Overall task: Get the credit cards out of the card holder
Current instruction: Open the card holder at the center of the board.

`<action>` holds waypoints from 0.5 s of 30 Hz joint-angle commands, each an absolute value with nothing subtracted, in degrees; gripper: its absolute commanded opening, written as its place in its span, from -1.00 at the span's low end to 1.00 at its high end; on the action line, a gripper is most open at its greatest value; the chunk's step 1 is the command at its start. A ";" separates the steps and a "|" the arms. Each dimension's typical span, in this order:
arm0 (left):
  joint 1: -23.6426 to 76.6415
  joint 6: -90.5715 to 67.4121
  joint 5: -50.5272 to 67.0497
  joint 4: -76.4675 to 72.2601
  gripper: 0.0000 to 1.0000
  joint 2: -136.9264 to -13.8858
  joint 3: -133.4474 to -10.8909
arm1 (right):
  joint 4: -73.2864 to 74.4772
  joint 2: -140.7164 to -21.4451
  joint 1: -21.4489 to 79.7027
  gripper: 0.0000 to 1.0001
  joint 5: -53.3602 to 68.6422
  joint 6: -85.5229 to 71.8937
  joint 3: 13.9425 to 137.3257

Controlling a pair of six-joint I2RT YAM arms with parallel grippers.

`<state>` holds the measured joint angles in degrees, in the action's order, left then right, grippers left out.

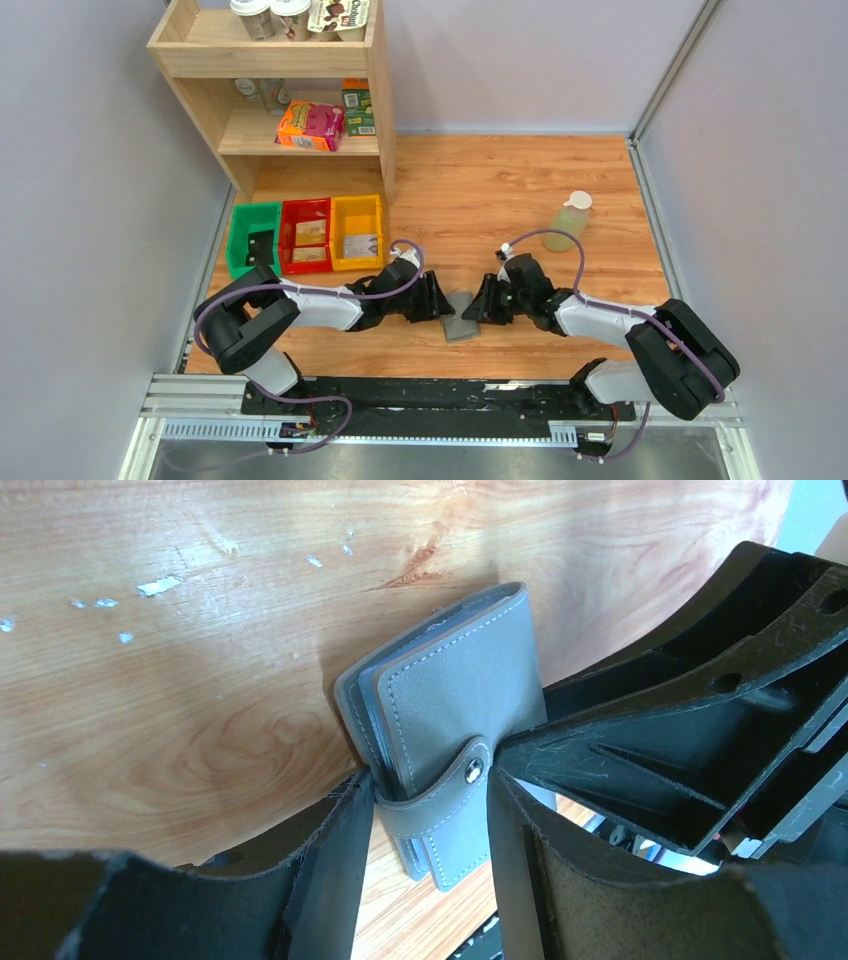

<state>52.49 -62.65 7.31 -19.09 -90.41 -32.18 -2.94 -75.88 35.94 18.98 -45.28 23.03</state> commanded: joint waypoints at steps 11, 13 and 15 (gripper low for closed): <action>55.28 -45.10 -2.37 9.74 0.19 -82.36 -43.93 | -8.00 -77.26 37.44 -1.00 15.82 -49.39 18.28; 56.85 -42.47 -4.83 13.43 0.19 -82.00 -46.30 | -8.17 -77.34 37.44 -1.00 15.73 -49.48 18.19; 58.79 -39.66 -7.89 16.43 0.17 -82.79 -48.76 | -8.44 -77.43 37.44 -0.99 15.47 -49.66 18.11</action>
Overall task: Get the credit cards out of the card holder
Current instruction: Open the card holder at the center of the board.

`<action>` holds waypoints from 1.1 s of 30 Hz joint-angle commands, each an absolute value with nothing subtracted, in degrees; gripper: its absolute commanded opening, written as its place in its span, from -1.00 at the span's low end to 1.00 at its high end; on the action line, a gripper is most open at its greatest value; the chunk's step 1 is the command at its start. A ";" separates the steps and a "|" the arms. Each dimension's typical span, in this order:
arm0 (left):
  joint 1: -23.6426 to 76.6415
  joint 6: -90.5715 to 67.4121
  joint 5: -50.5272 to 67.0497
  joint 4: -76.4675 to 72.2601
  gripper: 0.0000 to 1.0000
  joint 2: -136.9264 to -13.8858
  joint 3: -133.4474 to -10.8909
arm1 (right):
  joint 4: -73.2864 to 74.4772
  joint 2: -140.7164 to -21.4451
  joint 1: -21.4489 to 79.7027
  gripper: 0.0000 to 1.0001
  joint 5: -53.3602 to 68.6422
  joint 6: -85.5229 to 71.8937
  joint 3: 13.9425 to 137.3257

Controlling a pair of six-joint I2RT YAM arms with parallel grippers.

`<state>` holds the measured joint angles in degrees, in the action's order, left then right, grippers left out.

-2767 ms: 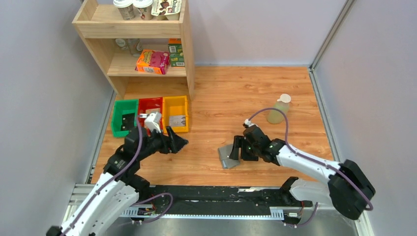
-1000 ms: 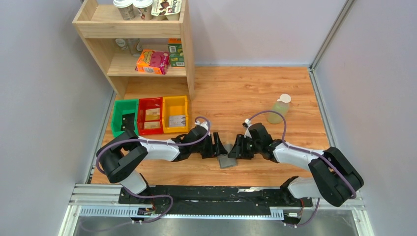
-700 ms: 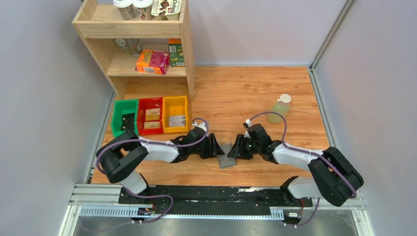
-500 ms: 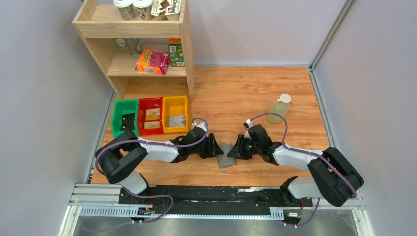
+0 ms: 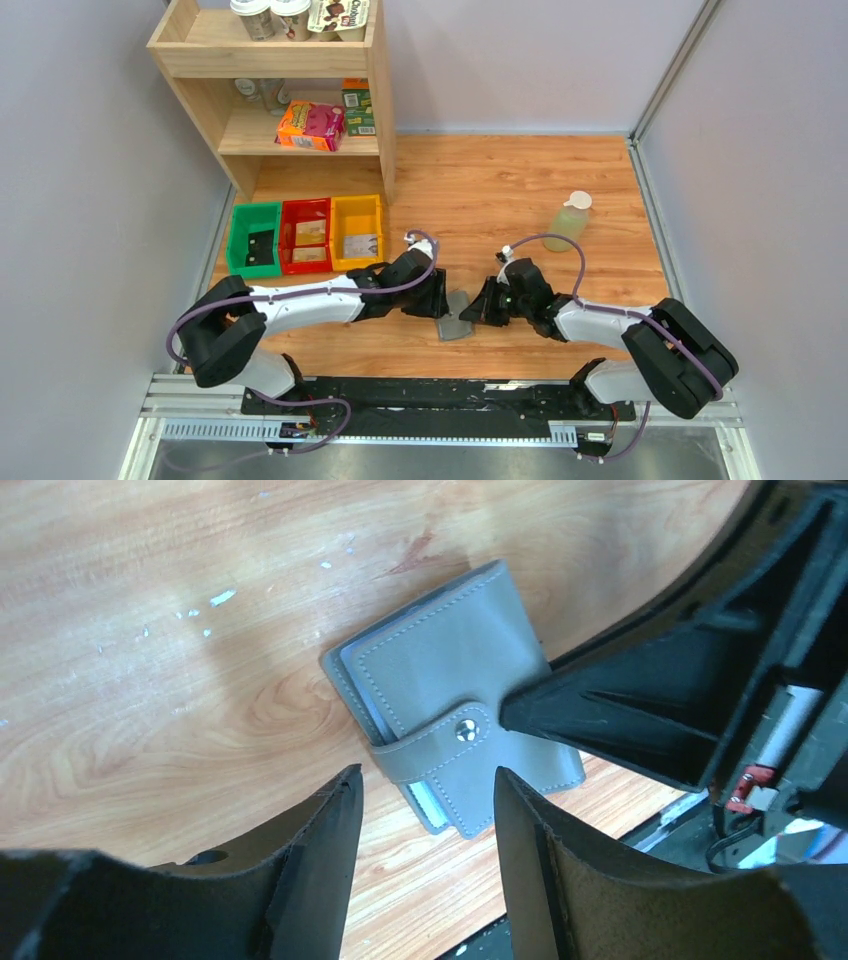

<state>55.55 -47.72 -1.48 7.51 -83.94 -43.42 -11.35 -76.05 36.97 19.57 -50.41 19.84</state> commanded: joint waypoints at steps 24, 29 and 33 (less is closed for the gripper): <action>66.53 -29.09 -14.76 28.56 -0.04 -104.32 -66.00 | -9.75 -79.72 37.53 -0.99 15.29 -50.19 18.11; 69.16 -28.48 -17.93 30.85 -0.03 -106.79 -68.64 | -10.11 -80.24 37.62 -0.99 15.38 -50.27 18.02; 69.61 -28.39 -17.06 31.12 -0.02 -107.67 -69.78 | -10.55 -80.68 37.70 -0.99 15.56 -50.45 18.02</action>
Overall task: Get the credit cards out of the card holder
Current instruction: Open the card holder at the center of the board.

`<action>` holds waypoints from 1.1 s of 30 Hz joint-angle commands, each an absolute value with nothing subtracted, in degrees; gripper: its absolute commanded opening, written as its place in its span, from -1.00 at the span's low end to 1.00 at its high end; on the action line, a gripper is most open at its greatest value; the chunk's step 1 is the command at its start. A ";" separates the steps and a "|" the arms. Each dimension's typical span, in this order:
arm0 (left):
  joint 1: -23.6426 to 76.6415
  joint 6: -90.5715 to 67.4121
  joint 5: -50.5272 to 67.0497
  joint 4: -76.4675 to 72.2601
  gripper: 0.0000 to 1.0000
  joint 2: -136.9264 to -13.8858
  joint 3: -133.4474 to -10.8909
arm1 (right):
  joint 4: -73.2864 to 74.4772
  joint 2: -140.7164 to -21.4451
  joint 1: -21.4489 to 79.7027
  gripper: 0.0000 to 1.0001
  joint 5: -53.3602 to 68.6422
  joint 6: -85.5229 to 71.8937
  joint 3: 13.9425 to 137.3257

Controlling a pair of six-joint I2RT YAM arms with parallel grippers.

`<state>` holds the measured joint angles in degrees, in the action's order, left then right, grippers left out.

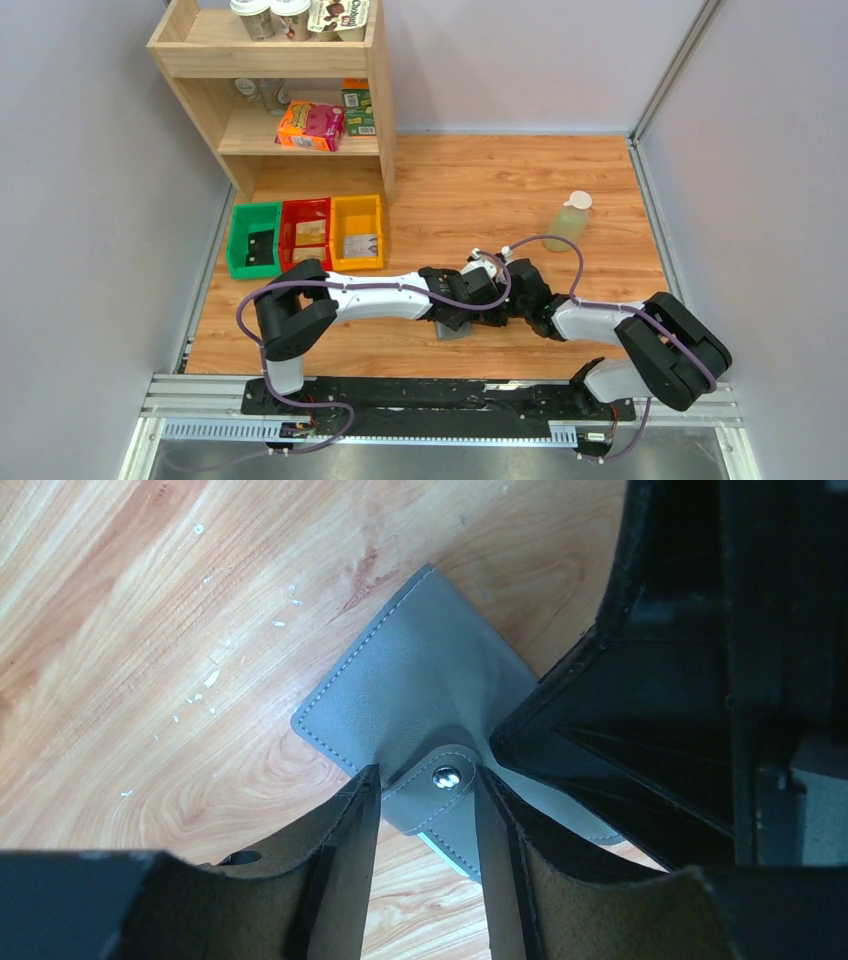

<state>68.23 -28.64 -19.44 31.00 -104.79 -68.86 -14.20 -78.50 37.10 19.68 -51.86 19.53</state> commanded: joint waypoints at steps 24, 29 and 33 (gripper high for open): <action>69.43 -25.76 -15.38 27.07 -0.97 -106.09 -66.09 | -10.72 -81.74 38.14 -1.00 15.91 -51.06 18.28; 69.17 -25.31 -16.96 26.90 -1.00 -101.88 -65.04 | -10.28 -81.56 38.14 -0.99 15.64 -51.15 18.28; 67.33 -27.68 -17.93 24.53 -1.00 -96.18 -60.75 | -10.02 -81.30 38.06 -0.99 15.29 -51.33 18.19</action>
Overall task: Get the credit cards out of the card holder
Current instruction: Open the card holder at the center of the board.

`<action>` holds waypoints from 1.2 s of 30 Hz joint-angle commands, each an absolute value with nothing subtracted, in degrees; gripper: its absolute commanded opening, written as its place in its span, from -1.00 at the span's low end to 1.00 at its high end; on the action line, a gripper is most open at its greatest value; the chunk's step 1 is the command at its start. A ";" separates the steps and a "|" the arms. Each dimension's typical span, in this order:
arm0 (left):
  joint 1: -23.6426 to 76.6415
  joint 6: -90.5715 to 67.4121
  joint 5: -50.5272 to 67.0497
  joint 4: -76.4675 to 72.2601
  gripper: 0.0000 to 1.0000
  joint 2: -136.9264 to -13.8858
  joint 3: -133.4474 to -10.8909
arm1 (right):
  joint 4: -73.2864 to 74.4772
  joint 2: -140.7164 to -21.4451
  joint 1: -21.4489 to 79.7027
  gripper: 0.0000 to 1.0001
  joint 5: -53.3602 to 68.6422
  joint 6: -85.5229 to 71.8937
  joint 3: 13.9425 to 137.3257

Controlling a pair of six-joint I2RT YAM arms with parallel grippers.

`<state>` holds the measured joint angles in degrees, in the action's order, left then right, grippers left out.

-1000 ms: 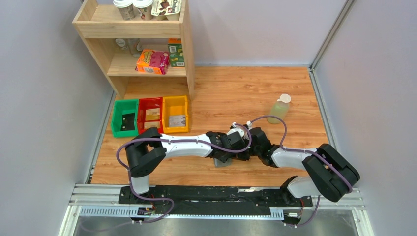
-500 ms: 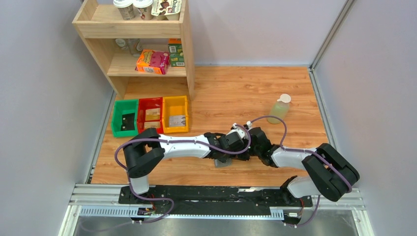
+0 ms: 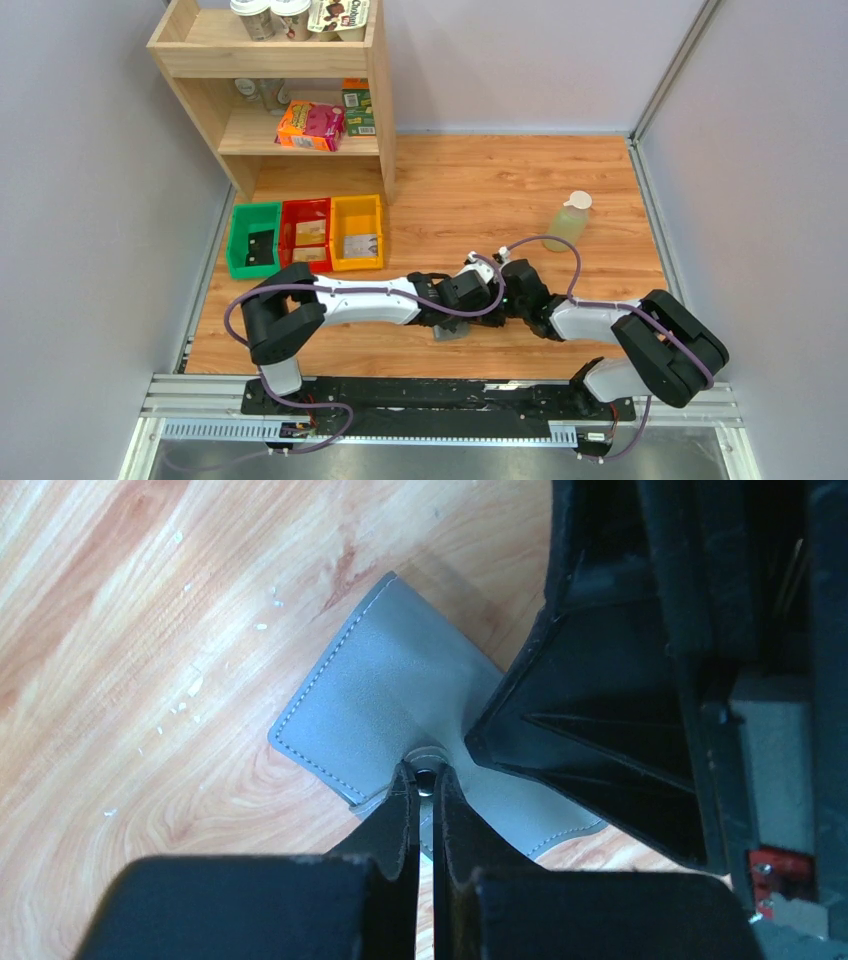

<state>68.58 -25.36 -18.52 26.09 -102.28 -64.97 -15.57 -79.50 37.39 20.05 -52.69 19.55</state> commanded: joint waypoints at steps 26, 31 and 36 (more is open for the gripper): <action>59.68 -56.24 -21.44 -7.73 -1.00 -58.71 -16.70 | 14.13 -71.81 45.34 0.38 1.24 -43.69 33.65; 59.76 -61.33 -21.97 -10.89 -1.00 -56.61 -11.96 | 18.10 -76.27 53.07 0.15 -2.46 -41.31 41.30; 59.68 -64.60 -24.43 -10.12 -1.00 -51.78 -7.92 | 17.32 -84.62 58.88 -0.13 -3.69 -40.69 46.57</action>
